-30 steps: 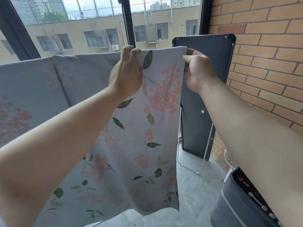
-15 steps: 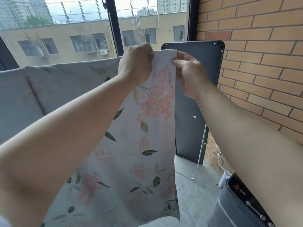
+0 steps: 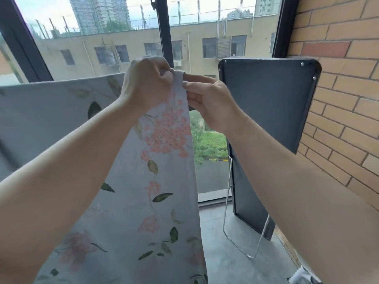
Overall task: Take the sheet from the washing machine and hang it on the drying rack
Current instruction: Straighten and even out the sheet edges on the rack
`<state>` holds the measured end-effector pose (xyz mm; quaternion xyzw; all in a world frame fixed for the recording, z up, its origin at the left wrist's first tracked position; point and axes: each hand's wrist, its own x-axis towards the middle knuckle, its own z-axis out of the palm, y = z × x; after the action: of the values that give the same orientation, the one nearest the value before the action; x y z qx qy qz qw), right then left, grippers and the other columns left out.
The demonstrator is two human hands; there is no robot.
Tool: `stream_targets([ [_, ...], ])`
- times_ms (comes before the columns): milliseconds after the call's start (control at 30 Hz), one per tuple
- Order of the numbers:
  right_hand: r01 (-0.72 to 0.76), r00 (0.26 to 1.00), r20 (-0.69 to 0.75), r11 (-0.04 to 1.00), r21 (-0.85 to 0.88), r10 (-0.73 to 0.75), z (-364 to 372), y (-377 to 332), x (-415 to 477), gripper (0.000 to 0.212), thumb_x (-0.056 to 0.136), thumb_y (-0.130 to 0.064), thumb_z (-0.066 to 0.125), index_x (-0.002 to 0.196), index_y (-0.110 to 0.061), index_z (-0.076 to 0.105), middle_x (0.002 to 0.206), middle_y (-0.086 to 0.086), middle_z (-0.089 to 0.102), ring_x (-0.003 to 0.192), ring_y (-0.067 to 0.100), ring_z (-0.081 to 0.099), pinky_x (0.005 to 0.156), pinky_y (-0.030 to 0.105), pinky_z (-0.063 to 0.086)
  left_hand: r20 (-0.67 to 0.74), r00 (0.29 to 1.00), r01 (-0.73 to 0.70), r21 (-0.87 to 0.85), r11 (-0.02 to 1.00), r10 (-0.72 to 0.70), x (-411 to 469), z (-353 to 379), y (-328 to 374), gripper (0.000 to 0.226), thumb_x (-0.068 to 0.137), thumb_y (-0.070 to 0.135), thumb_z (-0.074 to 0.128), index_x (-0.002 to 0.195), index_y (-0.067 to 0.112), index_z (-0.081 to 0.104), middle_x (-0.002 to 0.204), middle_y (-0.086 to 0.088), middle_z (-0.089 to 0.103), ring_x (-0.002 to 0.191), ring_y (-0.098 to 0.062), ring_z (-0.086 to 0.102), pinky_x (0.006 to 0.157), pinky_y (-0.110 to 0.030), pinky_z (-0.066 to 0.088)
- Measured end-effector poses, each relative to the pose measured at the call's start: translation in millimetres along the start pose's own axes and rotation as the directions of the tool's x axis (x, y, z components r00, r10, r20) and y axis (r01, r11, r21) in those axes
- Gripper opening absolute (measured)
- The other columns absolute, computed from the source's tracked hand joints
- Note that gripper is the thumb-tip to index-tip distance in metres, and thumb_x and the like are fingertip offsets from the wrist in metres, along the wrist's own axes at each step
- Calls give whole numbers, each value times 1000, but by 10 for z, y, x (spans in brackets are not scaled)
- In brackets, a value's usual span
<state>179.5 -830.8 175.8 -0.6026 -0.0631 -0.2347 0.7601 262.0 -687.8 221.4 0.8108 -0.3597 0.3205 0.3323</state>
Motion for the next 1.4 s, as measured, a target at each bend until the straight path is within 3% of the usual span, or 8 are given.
stream_targets([
  [200,-151,961,182,948,-279,206,-225,314,491,59,79,-11,82,131,-17,55,114,8,74,103,26,71,81,40,55,-8,1000,21,103,994,-20,156,156,-62,23,92,19,49,100,13,70,99,0,64,88,-13,53,71,-23,36],
  [367,-144,856,370,853,-502,362,-247,775,825,29,82,-11,81,109,-19,75,108,-6,77,100,9,73,86,21,56,-8,1000,26,138,990,-25,272,215,-150,23,95,18,44,98,13,65,71,9,60,71,-17,61,58,-28,46],
  [467,-204,810,400,846,-493,428,-199,1067,1034,33,80,-22,85,110,-24,74,113,-7,76,107,13,71,102,36,52,-7,1000,26,198,980,-25,330,343,-265,20,95,19,42,96,15,62,69,9,57,70,-18,60,54,-25,41],
  [700,-236,728,496,852,-467,473,-2,1497,1425,33,88,-19,78,119,-13,70,112,3,76,101,18,74,95,36,58,51,998,-52,439,897,33,410,636,-674,45,85,64,60,92,20,60,84,6,60,76,-17,55,69,-29,36],
  [900,-267,410,748,853,-450,522,200,1980,1792,32,87,5,71,119,-1,67,115,11,74,108,28,71,96,36,56,-31,995,101,489,866,-98,297,829,-1036,27,81,29,62,63,17,45,68,7,43,68,-25,49,63,-29,30],
  [1067,-209,-117,820,793,-572,561,360,2662,2108,36,87,14,64,85,-17,81,91,-4,78,90,13,73,93,35,57,-117,947,308,598,740,-299,107,1126,-1330,14,76,13,55,78,23,46,95,1,55,78,-30,53,63,-34,40],
  [1233,-56,-577,653,774,-631,491,566,3360,2177,41,83,22,55,106,-5,75,112,6,75,122,37,62,113,52,41,-257,841,526,594,609,-475,-266,1249,-1264,24,71,6,55,86,24,50,99,9,52,77,-17,46,61,-33,39],
  [1400,30,-473,605,698,-716,641,803,3827,1997,36,93,4,55,104,-24,74,123,4,72,112,26,70,102,44,53,-228,708,595,701,392,-668,-744,1381,-1319,26,66,5,58,84,23,57,102,5,56,76,-27,57,60,-33,42],
])
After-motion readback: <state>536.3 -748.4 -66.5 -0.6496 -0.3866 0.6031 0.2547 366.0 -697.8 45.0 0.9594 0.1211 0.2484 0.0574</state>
